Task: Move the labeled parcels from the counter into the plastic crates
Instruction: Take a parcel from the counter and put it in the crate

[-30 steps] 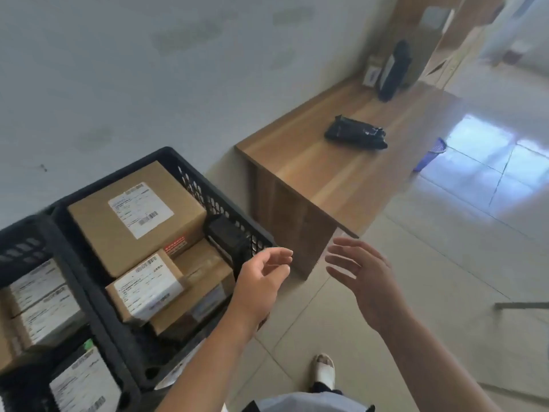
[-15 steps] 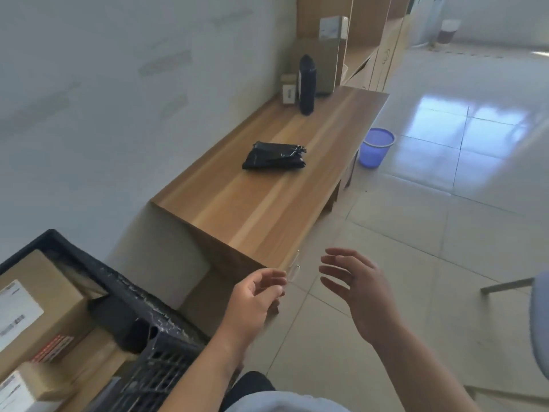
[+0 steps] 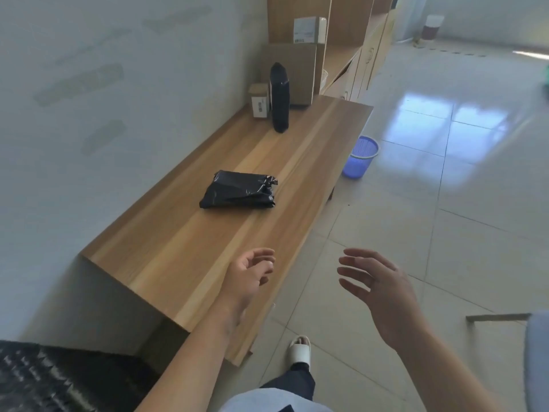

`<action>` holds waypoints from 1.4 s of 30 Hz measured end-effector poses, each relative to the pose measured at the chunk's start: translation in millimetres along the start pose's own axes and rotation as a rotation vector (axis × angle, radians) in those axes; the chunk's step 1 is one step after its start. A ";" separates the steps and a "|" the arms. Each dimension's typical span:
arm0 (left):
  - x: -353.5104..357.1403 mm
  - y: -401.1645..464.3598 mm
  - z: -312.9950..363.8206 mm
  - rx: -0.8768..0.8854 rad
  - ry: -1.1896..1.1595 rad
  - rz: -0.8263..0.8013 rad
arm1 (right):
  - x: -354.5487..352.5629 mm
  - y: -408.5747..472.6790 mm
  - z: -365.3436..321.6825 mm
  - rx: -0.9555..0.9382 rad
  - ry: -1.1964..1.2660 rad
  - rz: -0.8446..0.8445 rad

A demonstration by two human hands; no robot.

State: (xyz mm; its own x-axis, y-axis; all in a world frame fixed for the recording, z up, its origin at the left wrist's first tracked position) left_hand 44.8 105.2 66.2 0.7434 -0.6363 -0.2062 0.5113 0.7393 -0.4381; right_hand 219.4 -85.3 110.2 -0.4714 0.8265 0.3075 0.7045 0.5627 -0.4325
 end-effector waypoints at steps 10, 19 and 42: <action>22.3 193.5 -1.1 -0.492 -0.462 0.065 | -3.8 110.9 -45.0 0.090 -0.014 0.051; 4.6 281.9 -2.8 -0.697 -0.589 0.314 | 23.9 222.4 -53.0 0.267 -0.062 0.023; -2.2 237.1 115.0 -0.379 -0.954 0.688 | 249.2 362.4 -69.2 -0.853 -1.294 -1.288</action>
State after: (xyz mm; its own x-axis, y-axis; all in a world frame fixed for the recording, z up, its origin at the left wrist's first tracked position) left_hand 214.0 307.2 63.4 0.9062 0.3927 0.1568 -0.1497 0.6448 -0.7496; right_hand 393.9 323.7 88.7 -0.5637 -0.2372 -0.7912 -0.4510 0.8909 0.0542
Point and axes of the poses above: each hand's wrist, its own y-axis towards the middle knuckle, its own x-axis out of the palm, z = x × y, the point moved 6 cm from there along y, towards the middle knuckle, and after that the axes turned 8 degrees about y, right-handed, at the moved point
